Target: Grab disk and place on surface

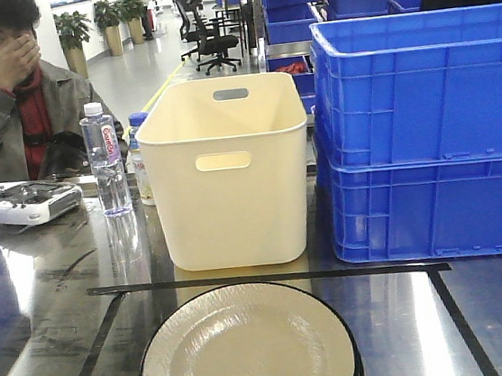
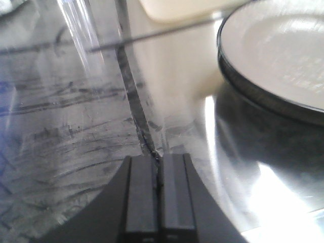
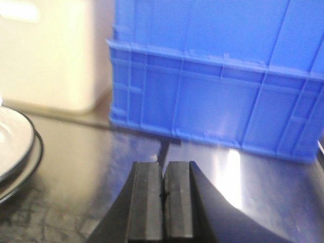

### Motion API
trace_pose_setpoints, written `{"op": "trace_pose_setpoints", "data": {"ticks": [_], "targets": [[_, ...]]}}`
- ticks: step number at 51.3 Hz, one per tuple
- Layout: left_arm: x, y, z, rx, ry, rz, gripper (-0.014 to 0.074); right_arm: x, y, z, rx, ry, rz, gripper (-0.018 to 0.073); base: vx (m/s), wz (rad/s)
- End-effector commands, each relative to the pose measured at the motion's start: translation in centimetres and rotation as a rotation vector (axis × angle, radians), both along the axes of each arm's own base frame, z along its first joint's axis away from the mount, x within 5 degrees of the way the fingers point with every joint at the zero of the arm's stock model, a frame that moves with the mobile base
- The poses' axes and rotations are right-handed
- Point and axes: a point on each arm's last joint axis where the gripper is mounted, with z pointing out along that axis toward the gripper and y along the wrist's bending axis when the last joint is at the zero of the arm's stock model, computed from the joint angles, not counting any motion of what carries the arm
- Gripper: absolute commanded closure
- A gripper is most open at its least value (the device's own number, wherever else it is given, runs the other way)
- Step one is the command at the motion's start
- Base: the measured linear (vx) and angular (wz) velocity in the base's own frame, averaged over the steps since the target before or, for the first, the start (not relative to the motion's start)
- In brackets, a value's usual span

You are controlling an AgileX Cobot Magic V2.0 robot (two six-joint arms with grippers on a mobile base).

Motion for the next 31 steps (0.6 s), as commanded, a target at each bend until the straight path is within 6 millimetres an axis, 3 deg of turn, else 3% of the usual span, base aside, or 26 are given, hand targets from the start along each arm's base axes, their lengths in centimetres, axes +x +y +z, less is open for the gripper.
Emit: {"op": "trace_pose_setpoints", "data": {"ticks": [1,10,31], "targets": [[-1.3,0.3,0.8,-0.063,-0.166,0.051,0.0598,-1.7,0.1,0.4,0.017,-0.26,0.037,0.0568,0.0,0.0],[-2.6,0.5,0.8,-0.062,-0.247,0.065,0.0598,-2.4,0.0,-1.0,0.036,-0.246,0.035,0.0568,0.0,0.0],[-2.6,0.4,0.7,-0.069,-0.232,0.059,0.0598,-2.3,0.0,-1.1,0.037,-0.237,0.034,0.0568,0.0,0.0]]}}
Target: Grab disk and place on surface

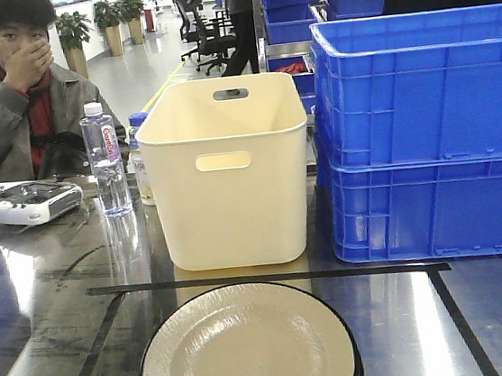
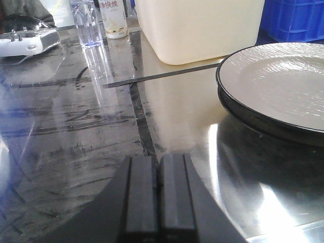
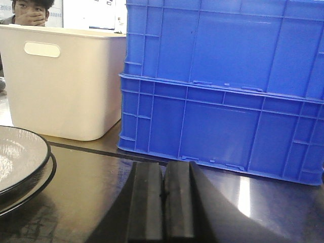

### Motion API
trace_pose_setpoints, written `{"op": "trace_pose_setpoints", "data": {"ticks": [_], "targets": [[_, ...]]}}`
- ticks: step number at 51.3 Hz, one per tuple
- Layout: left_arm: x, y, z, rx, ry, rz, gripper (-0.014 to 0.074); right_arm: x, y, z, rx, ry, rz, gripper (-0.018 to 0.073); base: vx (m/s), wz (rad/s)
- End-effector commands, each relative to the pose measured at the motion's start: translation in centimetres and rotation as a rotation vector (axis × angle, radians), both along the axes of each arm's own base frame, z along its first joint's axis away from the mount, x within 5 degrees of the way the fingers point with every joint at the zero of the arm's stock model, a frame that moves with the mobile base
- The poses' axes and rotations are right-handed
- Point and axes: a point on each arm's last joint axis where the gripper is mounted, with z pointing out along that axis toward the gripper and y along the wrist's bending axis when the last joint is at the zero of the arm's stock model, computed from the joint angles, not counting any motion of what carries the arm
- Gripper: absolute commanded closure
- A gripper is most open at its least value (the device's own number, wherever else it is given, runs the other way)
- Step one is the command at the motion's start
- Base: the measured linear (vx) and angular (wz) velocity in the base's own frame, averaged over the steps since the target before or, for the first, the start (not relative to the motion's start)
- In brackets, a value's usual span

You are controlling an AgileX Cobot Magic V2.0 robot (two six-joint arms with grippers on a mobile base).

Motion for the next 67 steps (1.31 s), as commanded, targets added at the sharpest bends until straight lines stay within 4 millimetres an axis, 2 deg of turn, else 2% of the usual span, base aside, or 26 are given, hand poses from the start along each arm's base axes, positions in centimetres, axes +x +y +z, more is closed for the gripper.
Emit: {"op": "trace_pose_setpoints", "data": {"ticks": [1,23,35,42,46,49,60,67], "targets": [[0.2,0.2,1.5,-0.033,-0.084,0.028,0.0598,-0.1,0.1,1.6,0.009,-0.098,0.012,0.0568,0.0,0.0],[0.1,0.2,1.4,-0.034,-0.086,0.026,0.0598,-0.1,0.1,1.6,0.009,-0.098,0.012,0.0568,0.0,0.0],[-0.8,0.4,-1.0,0.021,-0.1,0.036,0.0598,-0.1,0.1,1.6,0.01,-0.099,0.012,0.0568,0.0,0.0],[-1.7,0.8,-2.1,-0.063,-0.173,0.092,0.0598,-0.1,0.1,1.6,0.01,-0.099,0.012,0.0568,0.0,0.0],[-1.7,1.2,-1.6,-0.221,-0.222,0.149,0.0596,-0.1,0.1,1.6,0.01,-0.099,0.012,0.0568,0.0,0.0],[-1.4,1.7,-0.7,-0.257,-0.301,0.199,0.0596,-0.1,0.1,1.6,0.01,-0.099,0.012,0.0568,0.0,0.0],[1.0,2.7,3.7,-0.171,-0.467,0.299,0.0593,-0.1,0.1,1.6,0.01,-0.099,0.012,0.0568,0.0,0.0],[3.3,2.7,4.9,-0.081,-0.441,0.31,0.0591,-0.1,0.1,1.6,0.01,-0.099,0.012,0.0568,0.0,0.0]]}}
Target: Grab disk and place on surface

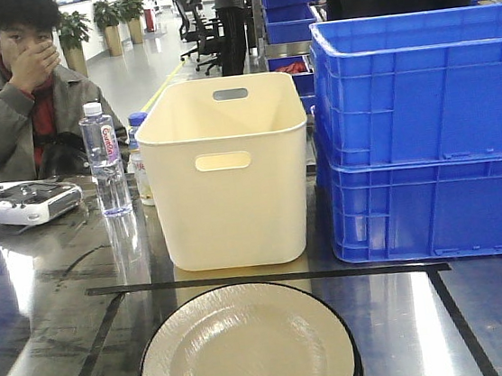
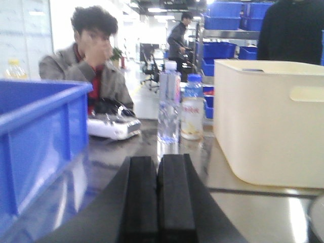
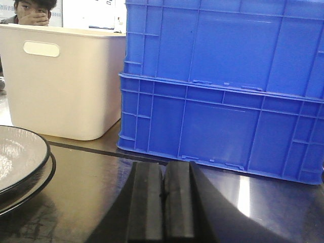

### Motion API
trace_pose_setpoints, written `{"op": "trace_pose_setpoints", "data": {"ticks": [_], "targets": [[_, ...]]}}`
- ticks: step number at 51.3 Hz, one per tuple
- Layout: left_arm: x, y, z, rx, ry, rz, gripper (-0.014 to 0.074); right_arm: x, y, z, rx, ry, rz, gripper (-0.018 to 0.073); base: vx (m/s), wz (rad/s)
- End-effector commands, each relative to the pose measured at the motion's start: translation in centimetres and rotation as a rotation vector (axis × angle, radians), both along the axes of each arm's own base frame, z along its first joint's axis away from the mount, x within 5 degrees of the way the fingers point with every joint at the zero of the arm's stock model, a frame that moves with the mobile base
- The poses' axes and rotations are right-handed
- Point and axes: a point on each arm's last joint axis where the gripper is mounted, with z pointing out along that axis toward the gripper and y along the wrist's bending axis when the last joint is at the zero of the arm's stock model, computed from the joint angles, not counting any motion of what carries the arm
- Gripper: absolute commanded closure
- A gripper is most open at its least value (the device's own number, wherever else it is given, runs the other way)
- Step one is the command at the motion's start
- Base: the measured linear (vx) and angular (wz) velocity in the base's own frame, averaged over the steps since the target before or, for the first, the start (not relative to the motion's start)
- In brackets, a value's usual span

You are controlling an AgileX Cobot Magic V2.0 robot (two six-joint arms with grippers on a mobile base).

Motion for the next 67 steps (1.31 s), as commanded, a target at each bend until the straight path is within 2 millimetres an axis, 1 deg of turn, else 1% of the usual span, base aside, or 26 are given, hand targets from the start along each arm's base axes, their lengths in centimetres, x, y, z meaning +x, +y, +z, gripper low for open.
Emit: {"op": "trace_pose_setpoints", "data": {"ticks": [1,7,13,18,23,25,28,33,34,41,46,48,54,67], "targets": [[1.5,0.3,2.1,0.064,-0.061,0.048,0.0591,-0.1,0.1,1.6,0.01,-0.1,0.012,0.0568,0.0,0.0],[2.1,0.4,1.9,0.083,-0.054,0.063,0.0589,-0.1,0.1,1.6,0.01,-0.1,0.012,0.0568,0.0,0.0],[1.9,0.6,2.3,0.083,-0.095,0.081,0.0588,-0.1,0.1,1.6,0.01,-0.1,0.012,0.0568,0.0,0.0],[1.0,0.2,2.3,0.1,-0.074,0.045,0.0588,-0.1,0.1,1.6,0.01,-0.1,0.012,0.0568,0.0,0.0],[-0.8,-0.4,1.5,0.193,-0.003,-0.027,0.0588,-0.1,0.1,1.6,0.01,-0.1,0.012,0.0568,0.0,0.0],[-1.6,-0.6,0.9,0.212,0.025,-0.048,0.0588,-0.1,0.1,1.6,0.01,-0.1,0.012,0.0568,0.0,0.0],[-2.8,-0.7,-0.5,0.174,0.054,-0.067,0.0588,-0.1,0.1,1.6,0.01,-0.1,0.012,0.0568,0.0,0.0],[-4.1,-0.6,-3.4,0.121,0.061,-0.07,0.0588,-0.1,0.1,1.6,0.01,-0.1,0.012,0.0568,0.0,0.0],[-4.2,-0.6,-4.3,0.113,0.068,-0.069,0.0588,-0.1,0.1,1.6,0.01,-0.1,0.012,0.0568,0.0,0.0],[-4.9,-0.5,-8.0,0.109,0.015,-0.055,0.0588,-0.1,0.1,1.6,0.01,-0.1,0.012,0.0568,0.0,0.0],[-5.3,-0.4,-10.2,0.108,-0.072,-0.038,0.0588,-0.1,0.1,1.6,0.01,-0.1,0.012,0.0568,0.0,0.0],[-5.4,-0.4,-10.5,0.109,-0.07,-0.04,0.0588,-0.1,0.1,1.6,0.01,-0.1,0.012,0.0568,0.0,0.0],[-5.9,-0.5,-10.2,0.157,-0.102,-0.038,0.0588,-0.1,0.1,1.6,0.01,-0.1,0.012,0.0568,0.0,0.0],[-5.8,-0.5,-10.2,0.162,-0.1,-0.037,0.0588,-0.1,0.1,1.6,0.01,-0.099,0.012,0.0568,0.0,0.0]]}}
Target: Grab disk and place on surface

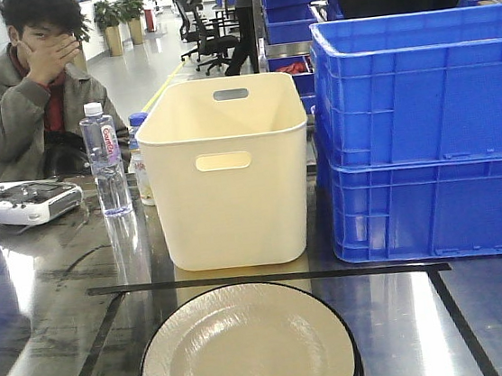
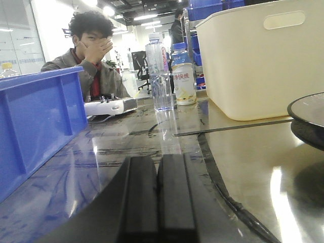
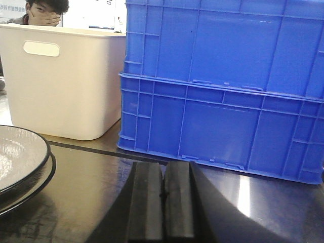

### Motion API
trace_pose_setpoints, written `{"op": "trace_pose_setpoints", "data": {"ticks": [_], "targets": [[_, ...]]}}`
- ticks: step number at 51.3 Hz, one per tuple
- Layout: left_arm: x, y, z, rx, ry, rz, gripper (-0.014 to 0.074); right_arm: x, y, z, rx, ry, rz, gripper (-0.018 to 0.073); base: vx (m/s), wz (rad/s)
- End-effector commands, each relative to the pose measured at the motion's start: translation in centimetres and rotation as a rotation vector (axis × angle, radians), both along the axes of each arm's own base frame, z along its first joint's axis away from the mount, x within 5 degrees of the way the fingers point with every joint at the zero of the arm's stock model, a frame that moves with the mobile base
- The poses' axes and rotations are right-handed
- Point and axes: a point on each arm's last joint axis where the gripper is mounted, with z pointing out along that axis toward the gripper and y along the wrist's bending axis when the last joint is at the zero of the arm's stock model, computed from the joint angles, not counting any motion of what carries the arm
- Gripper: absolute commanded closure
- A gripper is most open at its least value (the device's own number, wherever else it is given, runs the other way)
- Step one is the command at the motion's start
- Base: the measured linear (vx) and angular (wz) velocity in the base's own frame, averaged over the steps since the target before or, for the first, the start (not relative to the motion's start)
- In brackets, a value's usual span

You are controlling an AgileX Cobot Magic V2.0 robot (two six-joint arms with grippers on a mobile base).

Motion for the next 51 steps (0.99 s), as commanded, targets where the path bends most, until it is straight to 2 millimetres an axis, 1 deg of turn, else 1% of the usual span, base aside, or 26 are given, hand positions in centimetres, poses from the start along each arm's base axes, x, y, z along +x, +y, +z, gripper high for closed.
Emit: {"op": "trace_pose_setpoints", "data": {"ticks": [1,42,46,51], "targets": [[-0.2,0.0,0.4,0.004,-0.091,0.003,0.0588,-0.1,0.1,1.6,0.009,-0.1,0.012,0.0568,0.0,0.0],[-0.2,0.0,0.4,0.004,-0.091,0.003,0.0588,-0.1,0.1,1.5,0.009,-0.097,0.012,0.0568,0.0,0.0],[-0.2,0.0,0.4,0.004,-0.091,0.003,0.0588,-0.5,0.0,0.9,0.013,-0.13,0.011,0.0568,0.0,0.0],[-0.2,0.0,0.4,0.004,-0.091,0.003,0.0588,-1.0,-0.3,-1.5,0.033,-0.16,-0.037,0.0568,0.0,0.0]]}}
